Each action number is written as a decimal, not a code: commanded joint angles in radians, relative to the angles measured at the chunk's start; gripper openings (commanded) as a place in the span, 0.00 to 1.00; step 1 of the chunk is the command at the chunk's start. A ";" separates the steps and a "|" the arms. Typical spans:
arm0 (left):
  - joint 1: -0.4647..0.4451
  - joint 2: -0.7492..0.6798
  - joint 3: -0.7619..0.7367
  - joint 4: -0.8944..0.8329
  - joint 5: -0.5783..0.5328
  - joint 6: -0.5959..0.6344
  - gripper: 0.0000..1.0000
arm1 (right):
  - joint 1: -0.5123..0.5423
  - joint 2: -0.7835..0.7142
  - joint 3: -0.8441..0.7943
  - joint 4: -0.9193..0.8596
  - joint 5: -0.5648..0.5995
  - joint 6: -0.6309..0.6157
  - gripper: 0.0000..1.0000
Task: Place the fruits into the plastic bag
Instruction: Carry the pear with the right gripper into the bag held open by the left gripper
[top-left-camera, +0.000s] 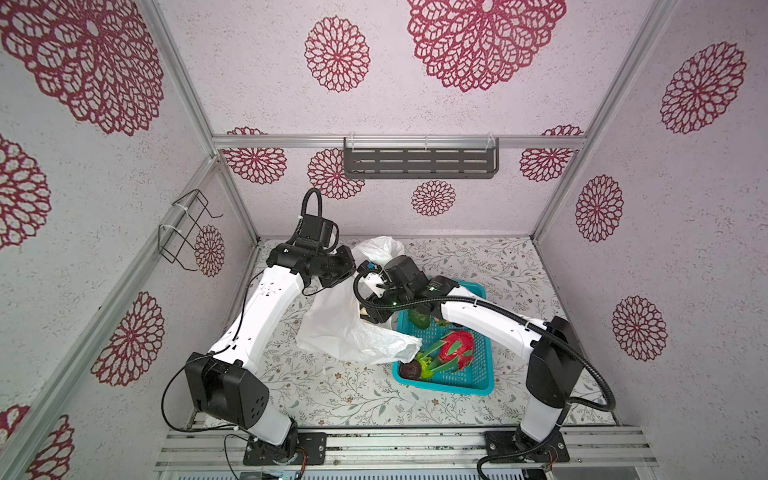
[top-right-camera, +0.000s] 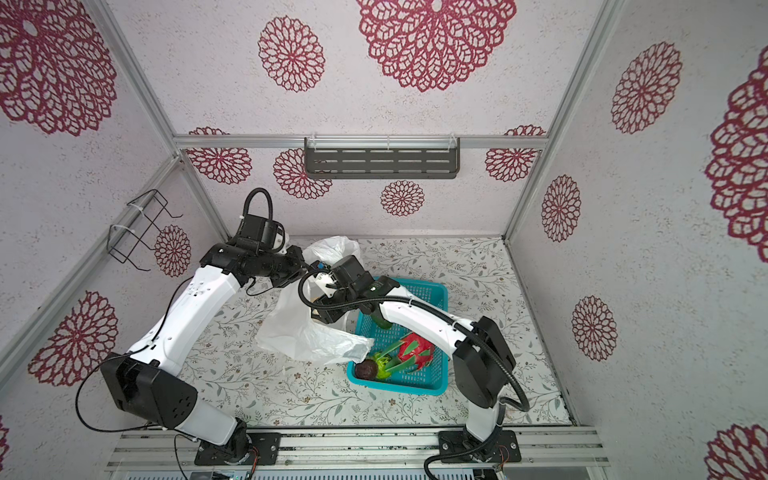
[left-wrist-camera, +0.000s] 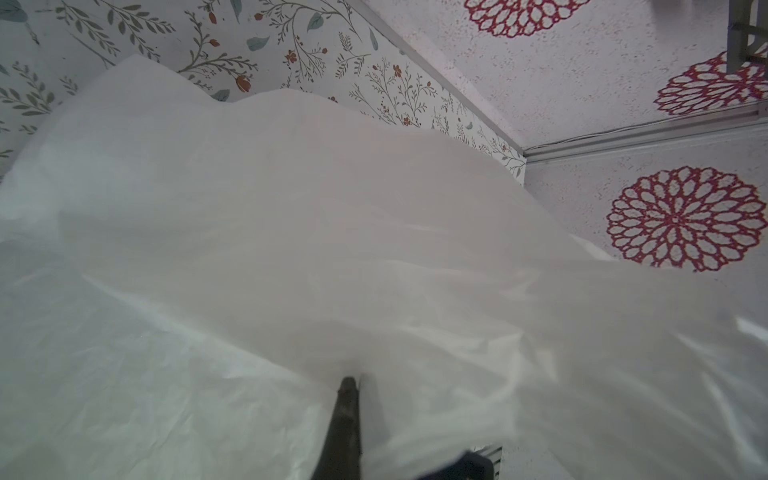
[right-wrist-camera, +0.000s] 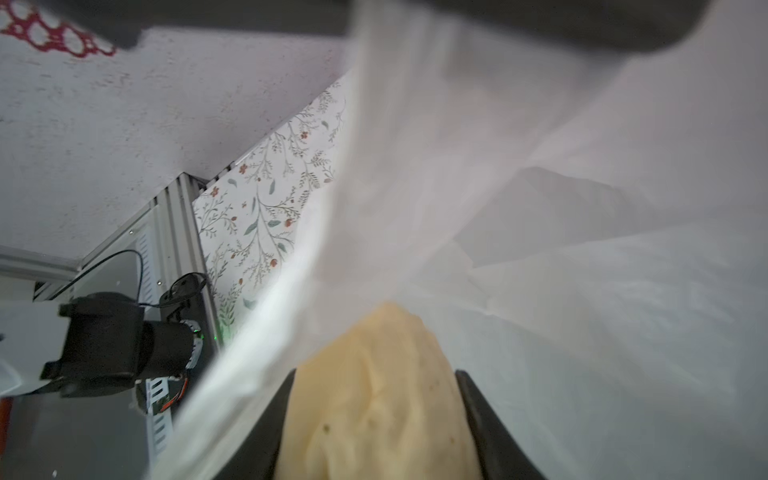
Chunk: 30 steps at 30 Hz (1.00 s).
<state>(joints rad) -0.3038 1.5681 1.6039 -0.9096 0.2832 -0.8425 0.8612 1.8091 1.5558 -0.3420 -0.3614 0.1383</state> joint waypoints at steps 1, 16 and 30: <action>0.004 -0.048 -0.023 0.019 0.025 -0.021 0.00 | -0.039 0.028 0.058 0.101 0.105 0.088 0.32; 0.028 -0.118 -0.114 0.131 0.233 -0.052 0.00 | -0.157 0.095 0.096 -0.141 0.559 0.255 0.35; 0.028 -0.077 -0.164 0.165 0.234 -0.067 0.00 | -0.035 0.015 0.037 0.050 0.287 0.039 0.37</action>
<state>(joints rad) -0.2848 1.4788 1.4498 -0.7780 0.5076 -0.8948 0.7952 1.8763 1.5925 -0.3595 -0.0048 0.2268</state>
